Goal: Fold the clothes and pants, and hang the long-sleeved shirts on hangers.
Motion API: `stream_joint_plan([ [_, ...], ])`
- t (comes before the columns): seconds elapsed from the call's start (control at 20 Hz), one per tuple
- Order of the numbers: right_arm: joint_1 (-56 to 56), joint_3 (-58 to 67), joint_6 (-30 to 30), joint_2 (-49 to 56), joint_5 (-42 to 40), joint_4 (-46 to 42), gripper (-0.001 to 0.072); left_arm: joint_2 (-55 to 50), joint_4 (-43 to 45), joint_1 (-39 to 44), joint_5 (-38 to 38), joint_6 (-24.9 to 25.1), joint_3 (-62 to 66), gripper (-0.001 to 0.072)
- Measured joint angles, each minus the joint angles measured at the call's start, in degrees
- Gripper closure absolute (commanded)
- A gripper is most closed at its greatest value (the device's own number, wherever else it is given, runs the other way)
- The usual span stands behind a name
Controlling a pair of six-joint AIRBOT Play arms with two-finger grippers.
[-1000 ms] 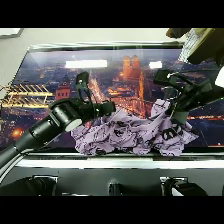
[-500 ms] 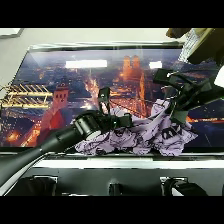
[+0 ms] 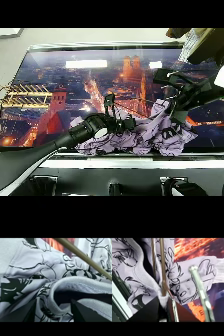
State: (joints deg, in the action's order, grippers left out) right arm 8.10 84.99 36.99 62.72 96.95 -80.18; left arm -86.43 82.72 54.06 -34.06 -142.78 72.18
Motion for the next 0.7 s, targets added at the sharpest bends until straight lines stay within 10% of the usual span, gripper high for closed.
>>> stream_joint_plan([
  [0.25,0.0,0.0,-0.02,0.0,-0.5,0.0,0.068,-2.19,-3.61,0.0,2.91,0.24,0.0,0.0685],
  [0.7,0.0,0.0,0.94,0.0,1.75,-0.22,0.068,1.77,-2.51,-5.25,-3.85,1.27,0.13,0.0687],
])
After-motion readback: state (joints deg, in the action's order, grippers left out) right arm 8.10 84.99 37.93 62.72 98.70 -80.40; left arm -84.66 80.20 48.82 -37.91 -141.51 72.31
